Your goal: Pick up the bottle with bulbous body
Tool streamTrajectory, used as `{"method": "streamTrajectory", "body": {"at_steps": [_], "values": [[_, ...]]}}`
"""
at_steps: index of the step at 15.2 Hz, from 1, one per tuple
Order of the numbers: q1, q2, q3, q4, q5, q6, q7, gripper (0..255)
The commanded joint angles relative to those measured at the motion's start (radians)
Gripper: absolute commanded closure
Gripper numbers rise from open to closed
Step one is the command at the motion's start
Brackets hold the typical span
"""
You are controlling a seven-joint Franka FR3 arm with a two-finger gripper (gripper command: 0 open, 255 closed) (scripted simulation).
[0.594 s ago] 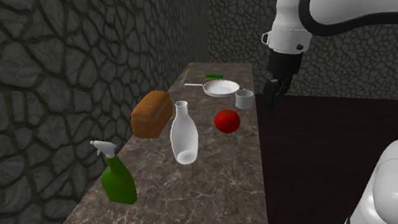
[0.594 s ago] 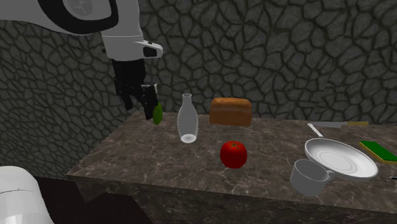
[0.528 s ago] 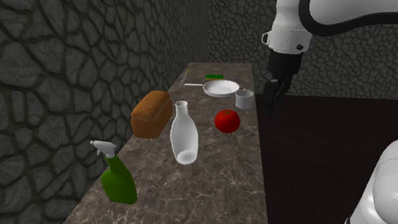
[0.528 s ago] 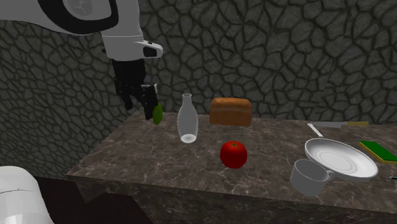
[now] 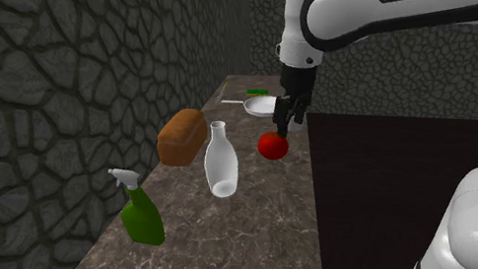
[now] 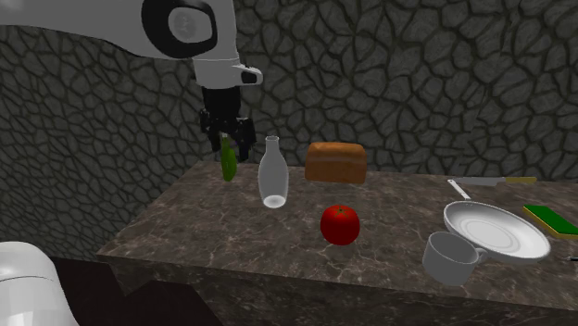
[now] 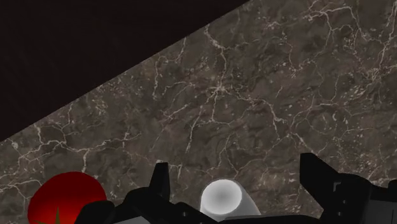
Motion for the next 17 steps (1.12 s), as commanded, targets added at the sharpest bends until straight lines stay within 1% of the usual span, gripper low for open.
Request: {"method": "streamTrajectory", "body": {"at_steps": [1, 8, 15, 17], "values": [[-0.001, 0.090, 0.015, 0.068, -0.006, 0.023, 0.011, 0], [0.001, 0.371, 0.059, 0.304, -0.049, 0.071, 0.055, 0], [0.020, 0.661, 0.089, 0.612, -0.121, 0.049, 0.106, 0], [0.021, 0.664, 0.088, 0.602, -0.121, 0.062, 0.106, 0]]}}
